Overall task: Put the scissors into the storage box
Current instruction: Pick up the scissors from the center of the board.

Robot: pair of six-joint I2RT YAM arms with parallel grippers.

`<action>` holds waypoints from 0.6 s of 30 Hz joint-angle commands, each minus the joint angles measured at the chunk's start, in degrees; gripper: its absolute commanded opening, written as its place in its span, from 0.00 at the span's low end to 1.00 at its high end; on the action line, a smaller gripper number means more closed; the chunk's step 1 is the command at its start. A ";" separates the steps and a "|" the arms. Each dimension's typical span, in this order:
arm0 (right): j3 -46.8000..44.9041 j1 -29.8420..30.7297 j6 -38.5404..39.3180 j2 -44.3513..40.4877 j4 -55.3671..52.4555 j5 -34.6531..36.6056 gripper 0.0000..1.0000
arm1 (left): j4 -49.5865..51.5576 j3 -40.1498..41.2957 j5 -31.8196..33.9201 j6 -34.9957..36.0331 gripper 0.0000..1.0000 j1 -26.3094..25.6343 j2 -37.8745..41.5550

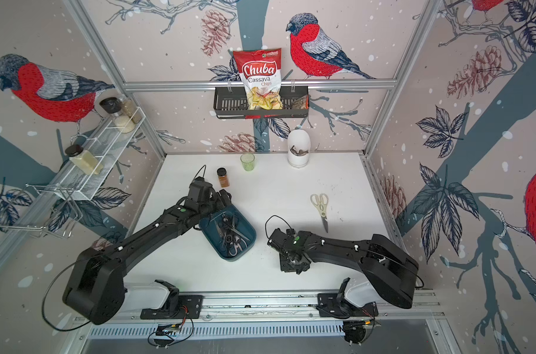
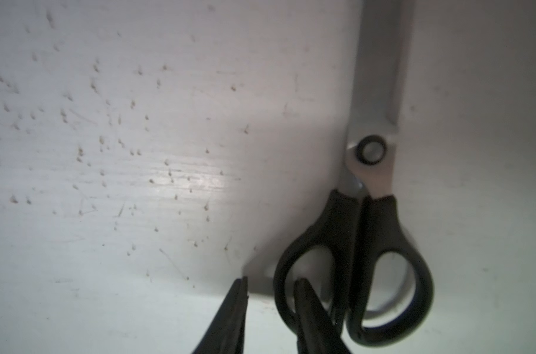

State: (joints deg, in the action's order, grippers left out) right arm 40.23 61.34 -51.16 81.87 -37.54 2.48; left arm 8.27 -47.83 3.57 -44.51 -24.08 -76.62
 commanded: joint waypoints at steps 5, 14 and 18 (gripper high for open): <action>-1.98 -0.08 -0.27 0.92 3.51 -0.11 0.22 | 0.78 -0.68 0.86 1.08 0.91 -0.09 0.07; -1.21 -1.17 1.75 -0.80 4.27 2.25 0.03 | 0.78 -0.41 1.15 1.18 0.91 -0.11 -0.20; 3.45 -5.37 6.47 -1.40 2.44 4.98 0.00 | 1.51 -0.29 1.68 1.19 0.91 0.09 0.14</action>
State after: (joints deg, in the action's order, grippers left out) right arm 41.23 57.98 -48.93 80.79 -36.05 3.86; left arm 9.61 -48.07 4.51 -44.10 -24.08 -76.69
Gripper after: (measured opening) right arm 0.088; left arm 0.911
